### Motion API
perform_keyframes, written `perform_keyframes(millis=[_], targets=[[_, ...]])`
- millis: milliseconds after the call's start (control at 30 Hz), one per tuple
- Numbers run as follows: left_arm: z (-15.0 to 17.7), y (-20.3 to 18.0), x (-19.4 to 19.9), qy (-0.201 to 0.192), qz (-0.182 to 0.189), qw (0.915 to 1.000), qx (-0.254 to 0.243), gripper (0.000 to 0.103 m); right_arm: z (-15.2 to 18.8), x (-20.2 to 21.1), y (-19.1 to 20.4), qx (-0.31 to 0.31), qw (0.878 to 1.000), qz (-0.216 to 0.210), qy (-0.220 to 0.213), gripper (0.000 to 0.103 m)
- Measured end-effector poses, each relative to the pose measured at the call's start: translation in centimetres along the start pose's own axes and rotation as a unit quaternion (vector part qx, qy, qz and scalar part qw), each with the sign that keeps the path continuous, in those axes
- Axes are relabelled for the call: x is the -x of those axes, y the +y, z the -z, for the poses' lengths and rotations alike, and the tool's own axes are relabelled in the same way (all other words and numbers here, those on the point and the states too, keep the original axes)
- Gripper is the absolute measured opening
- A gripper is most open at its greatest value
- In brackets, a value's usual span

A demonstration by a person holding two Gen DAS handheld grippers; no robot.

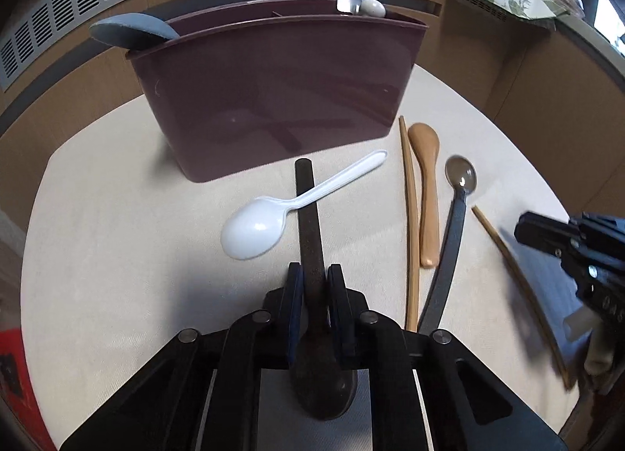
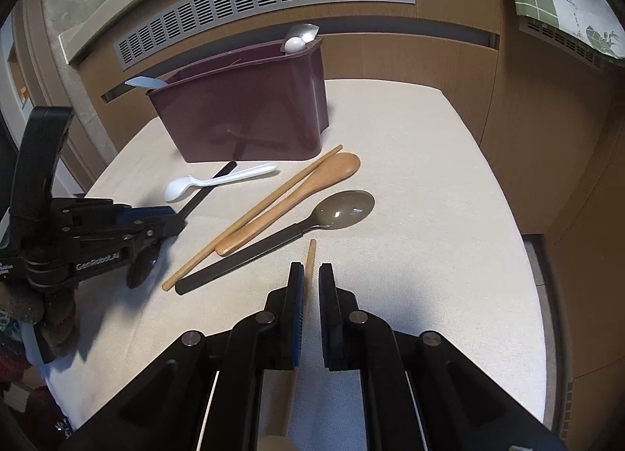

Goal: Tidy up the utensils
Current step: 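Grasp the brown black-handled spoon with the left tool and lift it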

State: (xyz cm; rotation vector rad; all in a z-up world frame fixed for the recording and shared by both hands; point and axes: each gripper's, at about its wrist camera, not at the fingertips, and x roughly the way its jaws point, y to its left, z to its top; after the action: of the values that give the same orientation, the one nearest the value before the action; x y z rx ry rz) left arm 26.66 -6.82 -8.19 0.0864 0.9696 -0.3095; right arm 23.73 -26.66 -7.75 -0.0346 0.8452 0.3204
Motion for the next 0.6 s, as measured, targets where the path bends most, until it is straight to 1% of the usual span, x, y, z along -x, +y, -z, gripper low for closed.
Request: perform_keyframes(millis=[67, 200, 267, 333, 367, 467, 600], targets=[[1.1, 0.2, 0.8, 0.005, 0.003, 1.0, -0.004, 0.013, 0.2, -0.1, -0.2, -0.001, 1.0, -0.002, 0.01, 0.01], [3.4, 1.2, 2.4, 0.027, 0.022, 0.9994, 0.007, 0.013, 0.7, -0.3, 0.1, 0.006, 0.999, -0.012, 0.029, 0.01], [4.6, 1.5, 3.2, 0.037, 0.026, 0.9989, 0.011, 0.013, 1.1, -0.4, 0.7, 0.017, 0.999, -0.011, 0.038, 0.013], [5.3, 1.5, 3.6, 0.046, 0.029, 0.9985, 0.007, 0.014, 1.4, -0.6, 1.4, 0.031, 0.998, -0.001, 0.047, 0.018], [5.5, 1.4, 3.8, 0.049, 0.029, 0.9984, 0.001, 0.015, 1.7, -0.7, 1.8, 0.041, 0.998, 0.01, 0.051, 0.019], [5.3, 1.1, 3.6, 0.05, 0.026, 0.9984, -0.002, 0.015, 2.0, -0.6, 2.1, 0.047, 0.997, 0.021, 0.052, 0.019], [3.8, 0.8, 2.5, 0.047, 0.024, 0.9986, -0.002, 0.015, 2.2, -0.2, 1.8, 0.032, 0.998, 0.008, 0.055, 0.019]])
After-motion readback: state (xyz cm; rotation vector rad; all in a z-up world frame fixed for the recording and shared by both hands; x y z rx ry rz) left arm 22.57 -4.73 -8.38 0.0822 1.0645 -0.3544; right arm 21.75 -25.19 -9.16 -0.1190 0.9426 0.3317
